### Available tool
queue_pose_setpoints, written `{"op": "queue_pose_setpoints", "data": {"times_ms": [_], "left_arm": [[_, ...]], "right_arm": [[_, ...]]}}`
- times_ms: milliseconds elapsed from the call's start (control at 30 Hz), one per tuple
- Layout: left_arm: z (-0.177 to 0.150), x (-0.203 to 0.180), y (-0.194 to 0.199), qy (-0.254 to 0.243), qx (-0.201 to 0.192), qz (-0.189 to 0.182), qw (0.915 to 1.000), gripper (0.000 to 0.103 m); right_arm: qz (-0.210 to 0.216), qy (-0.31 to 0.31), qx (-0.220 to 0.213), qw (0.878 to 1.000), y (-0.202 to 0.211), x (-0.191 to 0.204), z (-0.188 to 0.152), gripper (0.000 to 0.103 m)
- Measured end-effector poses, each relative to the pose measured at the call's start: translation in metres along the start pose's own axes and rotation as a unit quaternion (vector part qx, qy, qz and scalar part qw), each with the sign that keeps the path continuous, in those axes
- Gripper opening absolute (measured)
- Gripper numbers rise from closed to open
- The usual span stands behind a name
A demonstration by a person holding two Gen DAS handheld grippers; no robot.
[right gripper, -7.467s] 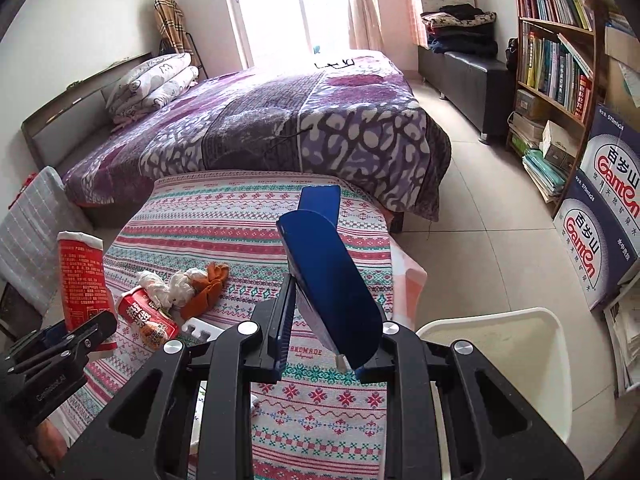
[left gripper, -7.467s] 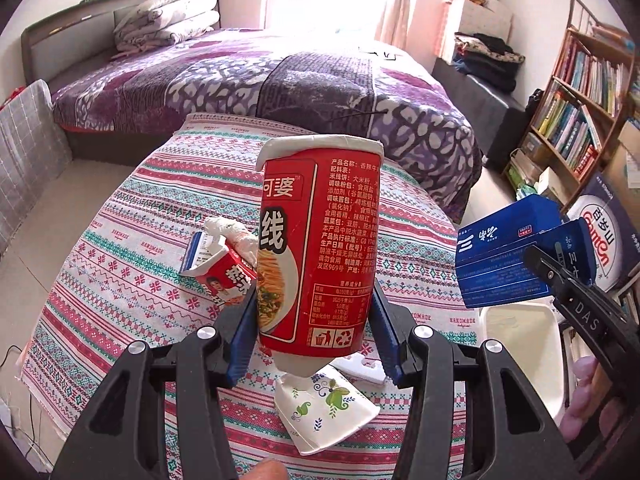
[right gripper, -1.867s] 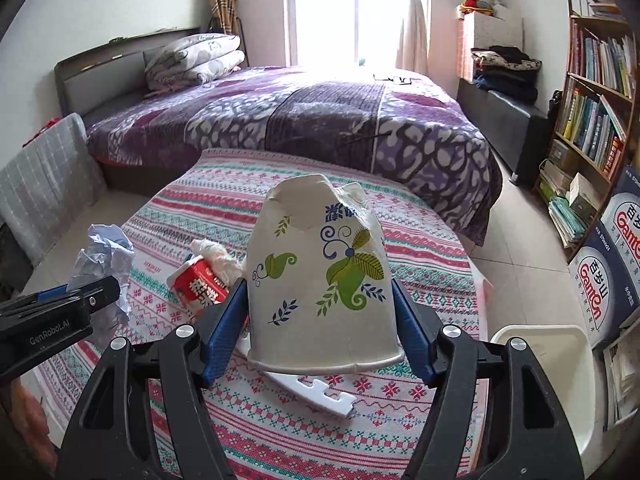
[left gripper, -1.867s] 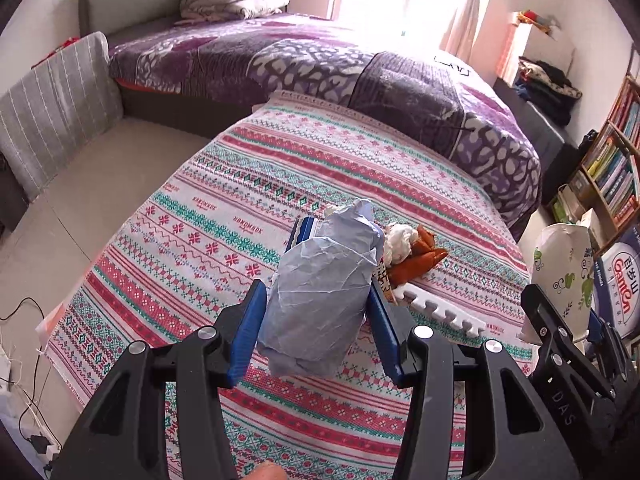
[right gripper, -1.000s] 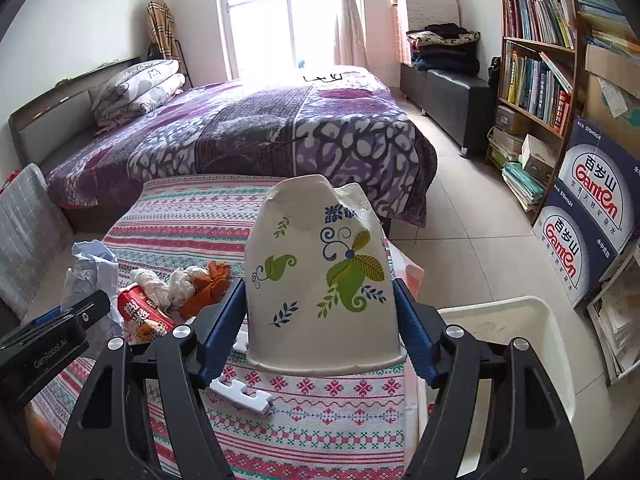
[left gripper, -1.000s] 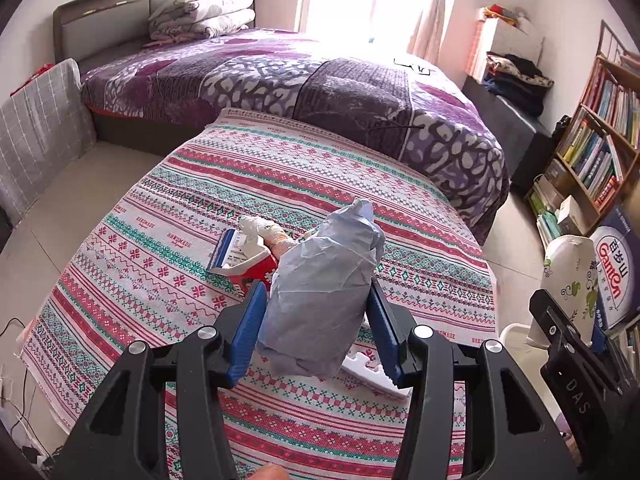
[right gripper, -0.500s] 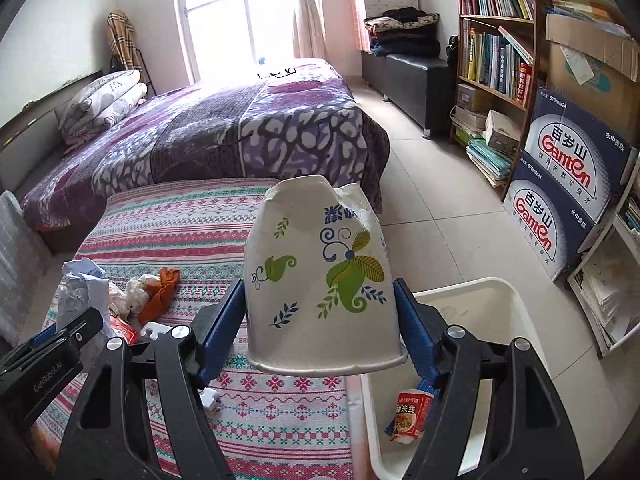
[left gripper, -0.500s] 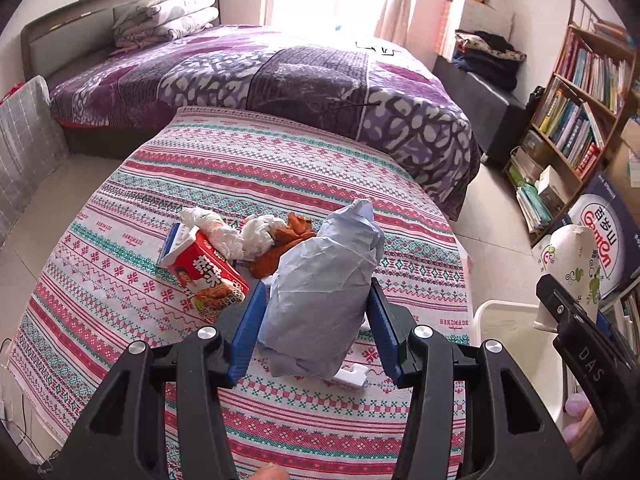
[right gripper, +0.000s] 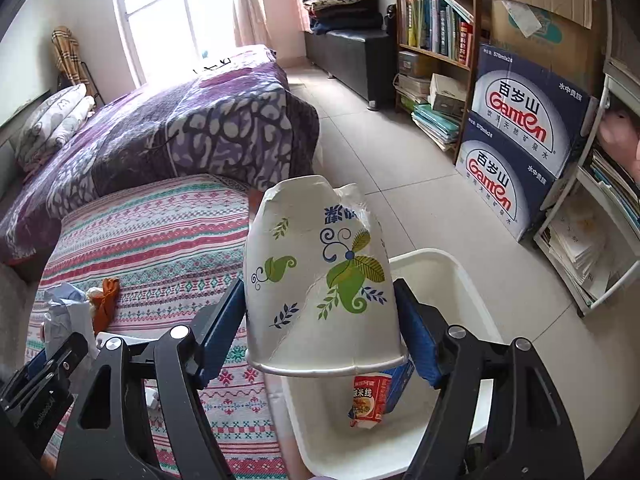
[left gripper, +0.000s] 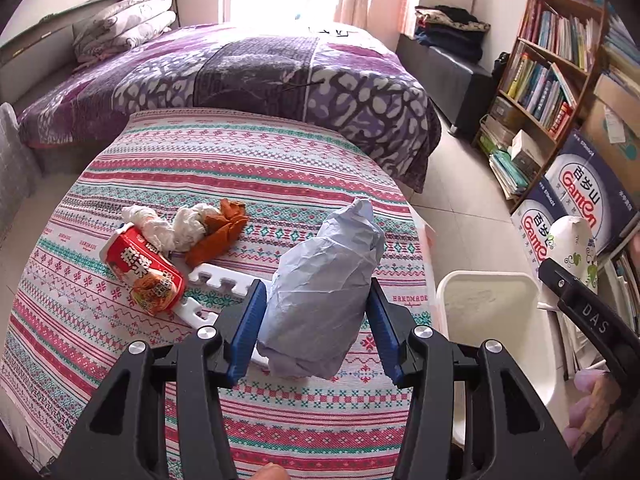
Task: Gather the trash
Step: 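Carry both items to the white bin and open the right gripper to drop the bowl, then open the left gripper over the white bin to drop the foil ball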
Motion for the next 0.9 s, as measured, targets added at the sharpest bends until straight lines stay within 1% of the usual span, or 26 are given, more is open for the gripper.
{"op": "queue_pose_setpoints", "data": {"times_ms": [200, 300, 367, 400, 567, 733, 867, 900], "left_arm": [[-0.005, -0.034, -0.005, -0.038, 0.004, -0.017, 0.9991, 0.05], [-0.008, -0.05, -0.01, -0.054, 0.011, -0.03, 0.998, 0.05], [-0.009, -0.059, -0.013, -0.062, 0.017, -0.04, 0.9971, 0.05], [-0.01, -0.063, -0.014, -0.066, 0.02, -0.044, 0.9966, 0.05], [-0.016, -0.088, -0.02, -0.082, 0.042, -0.082, 0.9924, 0.051], [-0.022, -0.115, -0.023, -0.105, 0.064, -0.117, 0.9855, 0.051], [-0.023, -0.14, -0.023, -0.134, 0.085, -0.154, 0.9754, 0.052], [-0.023, -0.145, -0.021, -0.135, 0.087, -0.172, 0.9719, 0.052]], "right_arm": [[-0.028, -0.033, 0.015, 0.999, -0.007, -0.03, 0.001, 0.074], [-0.055, -0.05, 0.015, 0.997, -0.006, -0.046, 0.001, 0.078], [-0.07, -0.064, 0.016, 0.995, -0.006, -0.057, 0.002, 0.084], [-0.074, -0.072, 0.015, 0.995, -0.005, -0.062, 0.002, 0.085], [-0.086, -0.092, 0.009, 0.992, 0.0, -0.084, 0.004, 0.089], [-0.092, -0.103, 0.001, 0.99, 0.006, -0.1, 0.006, 0.09], [-0.088, -0.122, -0.002, 0.989, 0.011, -0.109, 0.01, 0.09], [-0.087, -0.128, -0.005, 0.988, 0.013, -0.111, 0.011, 0.09]]}}
Point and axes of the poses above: each gripper's, at about its wrist camera, not at the fingertips, and y roughly against the way its jaws point, x to its left, z to its top, the point moved 5 cm from there along -y, roughly the way its jaws point, and after that the axes turned 8 degrees about x, right-handed, at the moved point
